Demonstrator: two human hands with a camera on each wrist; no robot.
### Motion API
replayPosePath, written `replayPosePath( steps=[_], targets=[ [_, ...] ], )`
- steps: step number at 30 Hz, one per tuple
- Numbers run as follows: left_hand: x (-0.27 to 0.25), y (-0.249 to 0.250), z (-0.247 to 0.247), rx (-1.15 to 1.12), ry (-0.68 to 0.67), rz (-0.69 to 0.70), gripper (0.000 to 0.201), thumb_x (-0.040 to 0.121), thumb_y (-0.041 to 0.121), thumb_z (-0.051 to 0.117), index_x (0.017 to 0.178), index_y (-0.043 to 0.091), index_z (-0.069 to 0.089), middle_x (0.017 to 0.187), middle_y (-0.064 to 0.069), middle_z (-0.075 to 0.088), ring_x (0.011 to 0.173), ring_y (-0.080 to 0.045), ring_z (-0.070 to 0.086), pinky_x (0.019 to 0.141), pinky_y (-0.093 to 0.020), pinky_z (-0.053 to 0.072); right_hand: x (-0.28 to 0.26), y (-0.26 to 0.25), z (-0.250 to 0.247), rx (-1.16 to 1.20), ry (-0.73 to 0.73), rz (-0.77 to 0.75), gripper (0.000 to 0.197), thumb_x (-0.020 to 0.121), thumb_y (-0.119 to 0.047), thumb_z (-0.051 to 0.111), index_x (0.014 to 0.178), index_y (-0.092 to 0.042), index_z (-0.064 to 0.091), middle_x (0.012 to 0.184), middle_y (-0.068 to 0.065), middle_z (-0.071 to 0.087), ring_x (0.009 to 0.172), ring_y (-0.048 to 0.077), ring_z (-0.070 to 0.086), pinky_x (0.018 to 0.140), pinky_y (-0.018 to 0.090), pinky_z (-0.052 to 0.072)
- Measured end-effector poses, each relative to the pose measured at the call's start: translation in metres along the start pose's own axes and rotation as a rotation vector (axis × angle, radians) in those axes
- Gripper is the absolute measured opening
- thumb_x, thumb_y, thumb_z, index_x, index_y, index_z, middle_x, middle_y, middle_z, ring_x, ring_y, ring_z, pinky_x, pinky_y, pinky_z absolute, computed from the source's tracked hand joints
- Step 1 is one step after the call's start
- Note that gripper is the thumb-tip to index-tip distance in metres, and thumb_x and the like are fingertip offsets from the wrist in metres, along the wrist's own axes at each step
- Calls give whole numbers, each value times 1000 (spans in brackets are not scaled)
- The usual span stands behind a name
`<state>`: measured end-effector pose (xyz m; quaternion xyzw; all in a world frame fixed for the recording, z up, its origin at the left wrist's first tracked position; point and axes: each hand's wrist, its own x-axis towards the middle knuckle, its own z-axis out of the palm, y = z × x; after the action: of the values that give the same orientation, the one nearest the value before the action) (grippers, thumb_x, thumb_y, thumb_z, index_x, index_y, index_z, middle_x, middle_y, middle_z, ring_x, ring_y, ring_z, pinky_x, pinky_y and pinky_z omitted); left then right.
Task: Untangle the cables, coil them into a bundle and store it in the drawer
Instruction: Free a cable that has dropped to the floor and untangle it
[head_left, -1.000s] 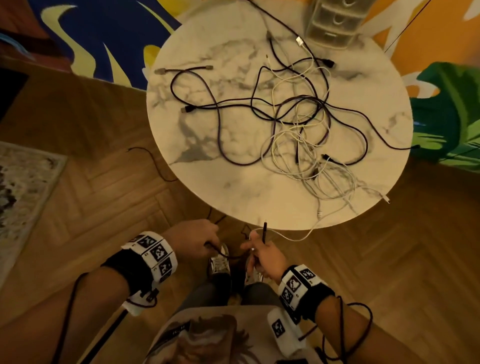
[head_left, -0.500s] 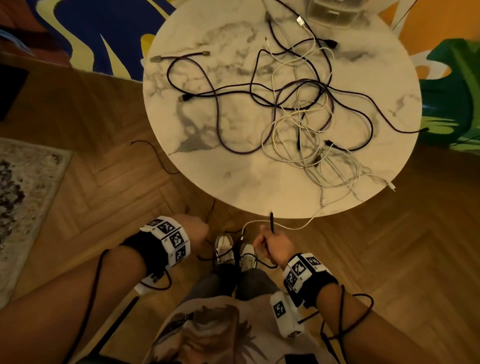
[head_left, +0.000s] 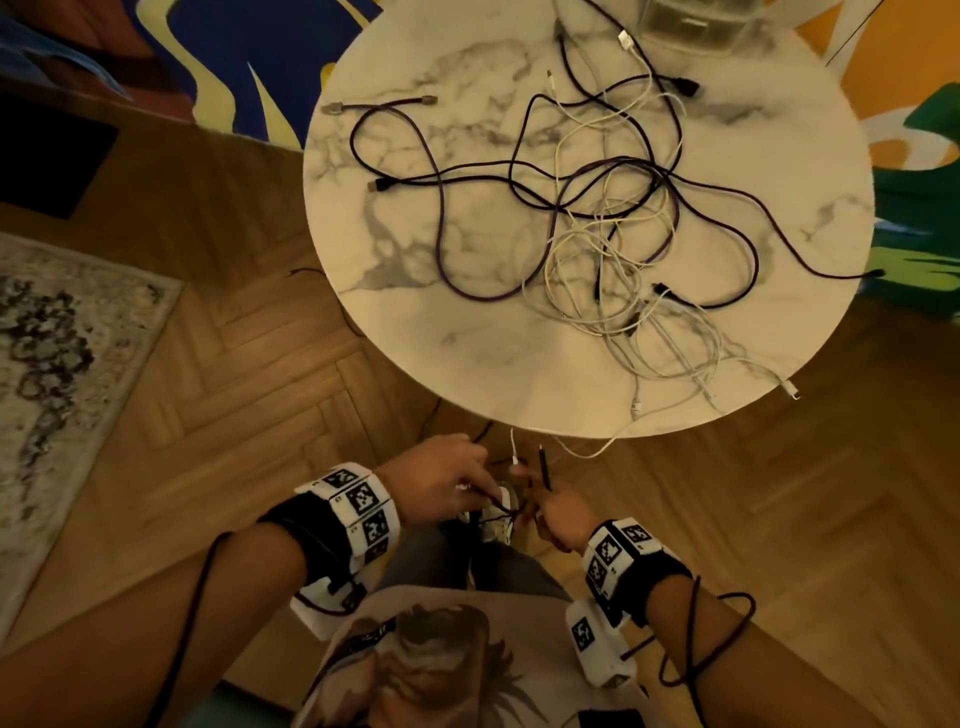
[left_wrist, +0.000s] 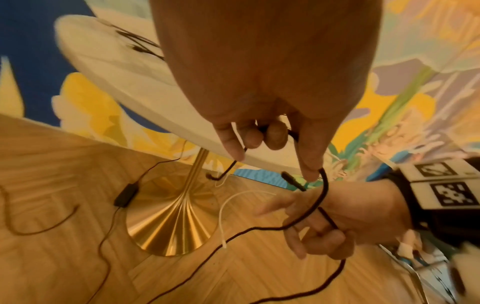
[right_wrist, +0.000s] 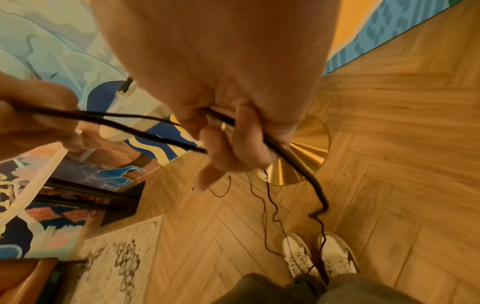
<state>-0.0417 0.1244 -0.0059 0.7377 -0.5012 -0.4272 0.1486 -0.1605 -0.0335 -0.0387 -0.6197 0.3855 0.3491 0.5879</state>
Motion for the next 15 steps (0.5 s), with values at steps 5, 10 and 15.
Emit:
replayPosePath(
  steps=[5,10,15],
  targets=[
    [17,9,0,118,-132,-66,23,89,33,55,105,29,71,95,4,64,93,-17,53,78,-32,43,-9,13,-14,-158,-147,109,31,99,-9,36,74,-8,56,59,0,52,23,-1,37,29,10,26],
    [2,-8,-12,162,-179,-332,21,77,27,55,88,19,71,66,9,60,69,-15,58,61,-28,46,4,17,-1,-275,-333,190,36,98,-15,39,109,6,66,42,-9,57,32,1,44,33,12,29],
    [-3,-15,-11,113,-179,-439,22,75,31,54,77,16,69,61,5,55,63,-17,55,63,-35,52,41,27,14,-596,-317,172,42,95,-28,41,127,-3,56,121,16,62,103,29,60,74,31,46]
  ],
)
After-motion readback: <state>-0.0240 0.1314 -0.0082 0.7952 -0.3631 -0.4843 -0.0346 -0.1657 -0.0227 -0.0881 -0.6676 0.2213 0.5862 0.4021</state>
